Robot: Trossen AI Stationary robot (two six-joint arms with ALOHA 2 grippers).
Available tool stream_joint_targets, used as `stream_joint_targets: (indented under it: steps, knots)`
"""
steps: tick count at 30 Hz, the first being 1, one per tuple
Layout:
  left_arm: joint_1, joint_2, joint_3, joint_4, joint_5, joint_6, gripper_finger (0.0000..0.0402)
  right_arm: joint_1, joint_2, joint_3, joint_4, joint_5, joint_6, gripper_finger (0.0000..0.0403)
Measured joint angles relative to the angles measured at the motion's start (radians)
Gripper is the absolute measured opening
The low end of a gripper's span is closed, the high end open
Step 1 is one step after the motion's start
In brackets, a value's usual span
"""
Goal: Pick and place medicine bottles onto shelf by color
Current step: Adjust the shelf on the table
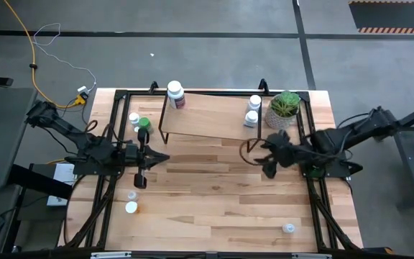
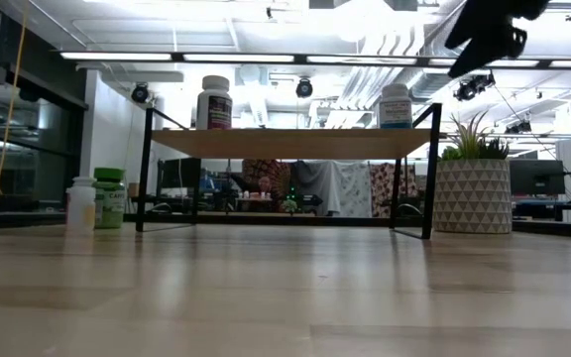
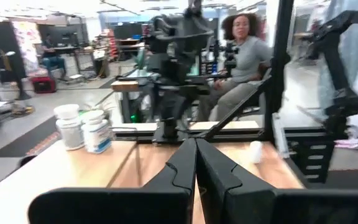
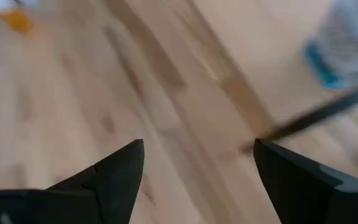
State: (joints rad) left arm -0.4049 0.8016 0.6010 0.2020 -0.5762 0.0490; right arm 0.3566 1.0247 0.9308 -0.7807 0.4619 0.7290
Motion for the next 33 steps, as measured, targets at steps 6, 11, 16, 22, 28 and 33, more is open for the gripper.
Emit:
stream_joint_targets:
  steps: [6,11,16,22,28,33]
  knots:
    - [-0.003,-0.006,-0.006,0.004,-0.039,-0.004,0.0,0.065,-0.093,-0.265,0.599,0.12,-0.255,0.0293]
    - [-0.003,-0.031,-0.106,0.115,-0.045,-0.02,0.0,0.061,-0.093,-0.395,1.014,0.134,-0.477,0.0293]
    - [-0.002,-0.116,-0.189,0.207,-0.052,0.003,0.0,0.049,-0.09,-0.421,1.1,0.133,-0.527,0.0293]
    - [-0.004,-0.198,-0.265,0.205,-0.039,-0.012,0.0,0.029,-0.089,-0.422,1.099,0.133,-0.524,0.0293]
    - [-0.004,-0.209,-0.276,0.206,-0.049,-0.013,0.0,0.005,-0.089,-0.422,1.099,0.132,-0.53,0.0293]
    - [-0.004,-0.192,-0.277,0.204,-0.041,-0.036,0.0002,-0.017,-0.089,-0.422,1.098,0.133,-0.547,0.0293]
